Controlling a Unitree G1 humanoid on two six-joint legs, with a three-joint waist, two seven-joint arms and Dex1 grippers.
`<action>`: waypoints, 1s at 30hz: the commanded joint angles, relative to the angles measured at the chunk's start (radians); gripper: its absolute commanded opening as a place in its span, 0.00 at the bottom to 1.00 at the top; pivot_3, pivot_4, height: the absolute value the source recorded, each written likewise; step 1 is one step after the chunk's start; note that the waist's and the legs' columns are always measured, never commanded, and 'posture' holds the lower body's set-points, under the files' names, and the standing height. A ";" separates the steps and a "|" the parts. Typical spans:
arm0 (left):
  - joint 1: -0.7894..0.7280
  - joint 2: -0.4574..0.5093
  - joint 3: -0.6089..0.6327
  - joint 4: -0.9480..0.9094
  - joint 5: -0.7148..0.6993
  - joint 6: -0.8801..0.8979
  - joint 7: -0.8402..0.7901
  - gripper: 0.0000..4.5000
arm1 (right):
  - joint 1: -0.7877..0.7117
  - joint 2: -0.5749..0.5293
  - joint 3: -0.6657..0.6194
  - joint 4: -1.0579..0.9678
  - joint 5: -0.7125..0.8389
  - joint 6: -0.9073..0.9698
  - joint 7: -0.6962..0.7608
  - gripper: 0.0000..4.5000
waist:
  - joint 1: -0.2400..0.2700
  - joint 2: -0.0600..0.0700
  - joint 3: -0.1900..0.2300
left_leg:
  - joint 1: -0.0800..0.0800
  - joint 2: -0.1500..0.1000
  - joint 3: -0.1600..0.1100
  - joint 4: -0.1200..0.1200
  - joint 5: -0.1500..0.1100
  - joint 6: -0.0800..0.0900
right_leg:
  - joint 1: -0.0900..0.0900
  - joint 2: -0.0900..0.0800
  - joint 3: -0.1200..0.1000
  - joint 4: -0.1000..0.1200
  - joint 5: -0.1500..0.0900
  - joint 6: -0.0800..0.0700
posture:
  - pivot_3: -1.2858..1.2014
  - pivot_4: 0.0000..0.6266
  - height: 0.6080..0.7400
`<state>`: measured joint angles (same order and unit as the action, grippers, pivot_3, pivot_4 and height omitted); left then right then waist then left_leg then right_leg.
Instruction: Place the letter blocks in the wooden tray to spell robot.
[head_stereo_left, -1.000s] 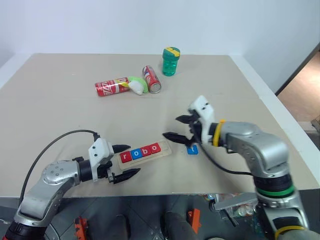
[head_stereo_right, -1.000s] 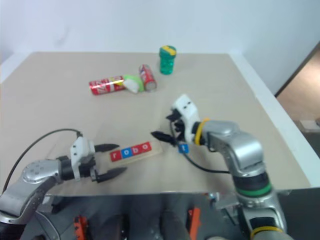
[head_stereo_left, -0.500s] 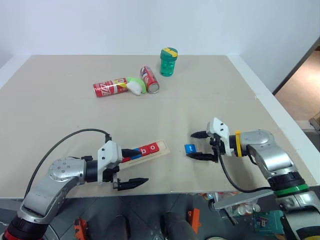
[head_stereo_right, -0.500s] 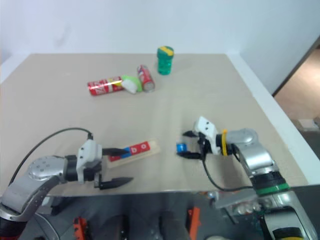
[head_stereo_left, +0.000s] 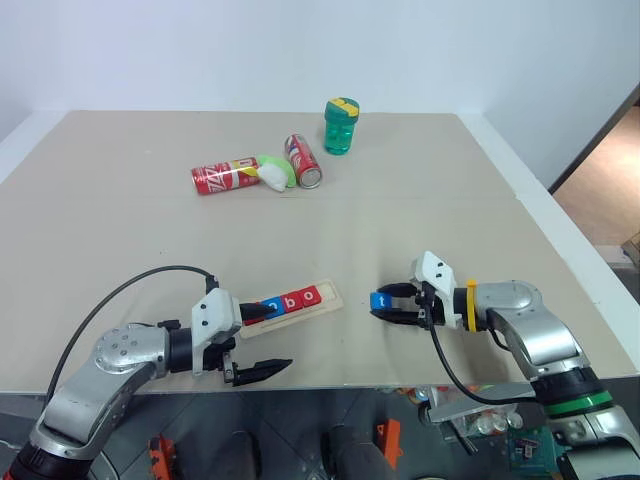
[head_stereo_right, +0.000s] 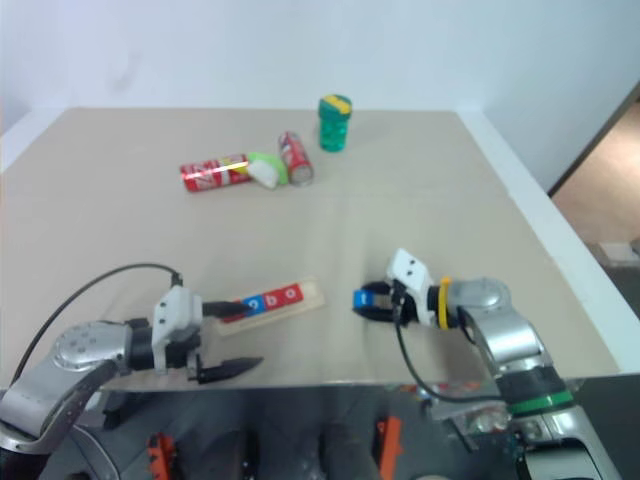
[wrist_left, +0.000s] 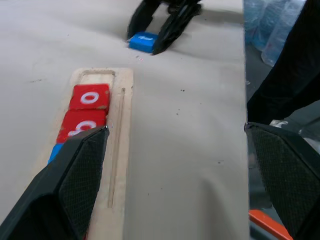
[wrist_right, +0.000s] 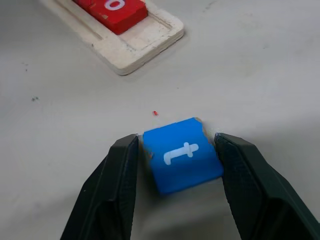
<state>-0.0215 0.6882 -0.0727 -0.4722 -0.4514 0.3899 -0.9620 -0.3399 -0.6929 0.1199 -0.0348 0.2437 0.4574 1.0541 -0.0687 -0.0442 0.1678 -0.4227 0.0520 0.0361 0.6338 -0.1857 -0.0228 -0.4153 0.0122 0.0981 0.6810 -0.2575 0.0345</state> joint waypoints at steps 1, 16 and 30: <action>0.005 0.001 0.013 -0.027 0.004 -0.023 0.008 1.00 | 0.045 0.008 -0.003 -0.090 0.030 0.122 -0.048 0.39 | 0.001 0.000 0.000 | 0.000 0.000 0.000 0.000 0.000 0.000 | 0.000 0.000 0.000 0.000 0.000 0.000 | 0.52 0.24 1.00; -0.007 -0.034 0.042 0.026 0.034 -0.045 0.075 1.00 | -0.147 0.033 0.042 -0.003 0.005 -0.002 0.001 0.28 | -0.009 0.000 0.001 | 0.000 0.001 0.003 0.000 0.000 0.000 | -0.002 0.001 0.001 0.000 0.002 -0.002 | 0.52 0.24 1.00; 0.061 -0.088 0.080 -0.057 0.039 -0.024 0.209 1.00 | -0.495 0.217 0.222 0.496 -0.150 -0.419 0.228 0.28 | -0.004 0.000 0.002 | -0.003 -0.001 0.001 -0.002 -0.001 0.000 | -0.004 0.000 0.001 0.000 0.005 -0.002 | 0.52 0.24 1.00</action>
<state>0.0359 0.6027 -0.0217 -0.4814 -0.4016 0.3712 -0.7658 -0.8020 -0.4795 0.3474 0.4479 0.1017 0.0815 1.2637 -0.0723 -0.0439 0.1694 -0.4258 0.0511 0.0372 0.6316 -0.1863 -0.0231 -0.4191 0.0118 0.0988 0.6809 -0.2529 0.0328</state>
